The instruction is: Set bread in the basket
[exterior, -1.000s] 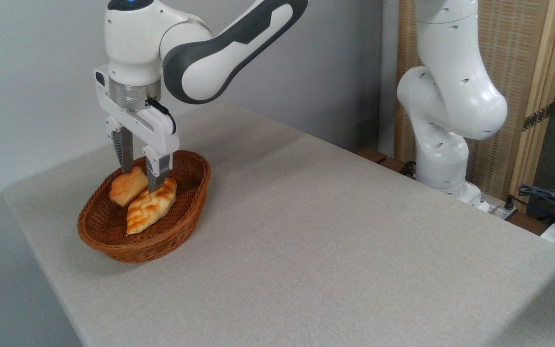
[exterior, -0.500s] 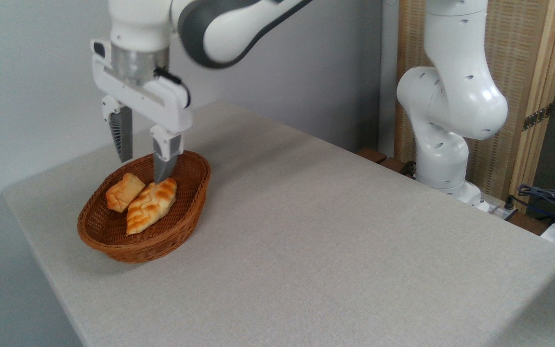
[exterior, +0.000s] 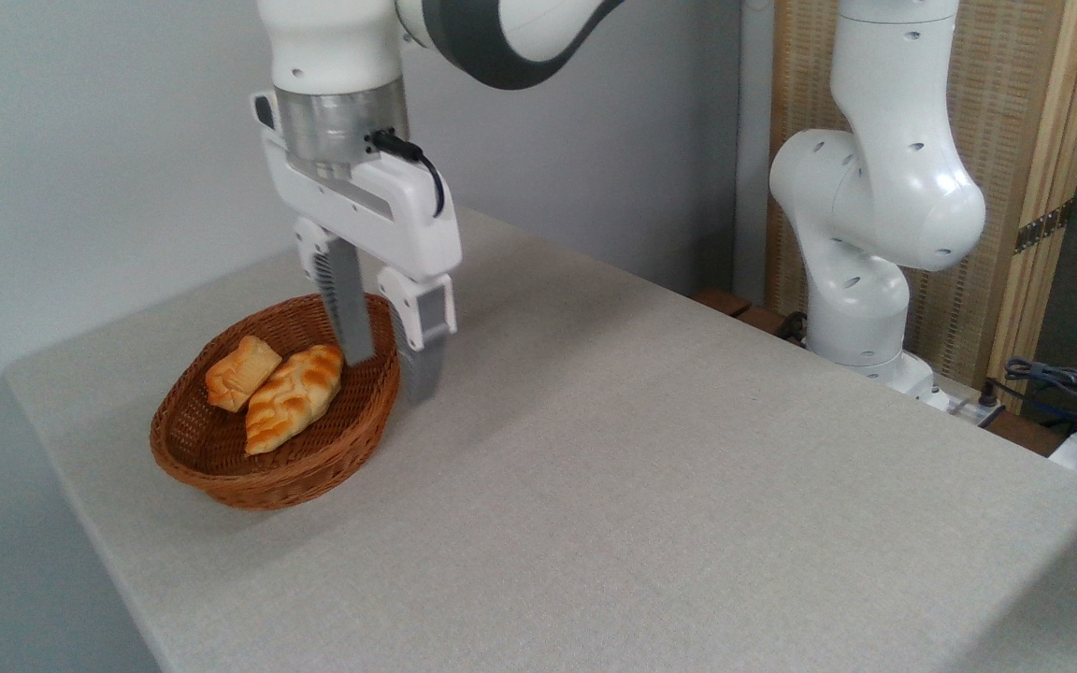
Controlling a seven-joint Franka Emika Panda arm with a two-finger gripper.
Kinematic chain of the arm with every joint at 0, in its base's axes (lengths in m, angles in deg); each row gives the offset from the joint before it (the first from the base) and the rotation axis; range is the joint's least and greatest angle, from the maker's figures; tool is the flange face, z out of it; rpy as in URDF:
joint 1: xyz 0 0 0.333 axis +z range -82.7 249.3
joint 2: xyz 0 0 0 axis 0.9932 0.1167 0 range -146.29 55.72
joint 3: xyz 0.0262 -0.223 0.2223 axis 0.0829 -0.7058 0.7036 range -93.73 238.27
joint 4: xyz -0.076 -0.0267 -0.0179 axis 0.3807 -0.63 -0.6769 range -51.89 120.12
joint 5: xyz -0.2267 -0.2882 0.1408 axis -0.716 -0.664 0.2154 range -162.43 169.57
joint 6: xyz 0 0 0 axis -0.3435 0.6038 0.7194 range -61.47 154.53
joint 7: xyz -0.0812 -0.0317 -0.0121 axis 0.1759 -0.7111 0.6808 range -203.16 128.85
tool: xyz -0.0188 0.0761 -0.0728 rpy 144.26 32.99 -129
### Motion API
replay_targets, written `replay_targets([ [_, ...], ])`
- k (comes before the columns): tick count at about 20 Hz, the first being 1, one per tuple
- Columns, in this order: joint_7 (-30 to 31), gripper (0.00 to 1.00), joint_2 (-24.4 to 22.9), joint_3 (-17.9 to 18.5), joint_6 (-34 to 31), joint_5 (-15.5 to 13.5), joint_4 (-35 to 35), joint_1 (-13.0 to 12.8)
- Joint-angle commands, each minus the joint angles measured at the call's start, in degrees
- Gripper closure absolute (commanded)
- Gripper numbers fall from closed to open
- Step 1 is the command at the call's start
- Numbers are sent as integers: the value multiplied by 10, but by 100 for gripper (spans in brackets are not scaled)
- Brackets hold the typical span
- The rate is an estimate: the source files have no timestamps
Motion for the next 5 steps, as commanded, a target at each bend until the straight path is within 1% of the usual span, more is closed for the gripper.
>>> replay_targets([
  [1,-72,0,-14,23,-28,20,3,-5],
  [3,-92,0,-15,23,-36,21,3,-5],
  [5,-92,0,-15,23,-42,21,3,-4],
])
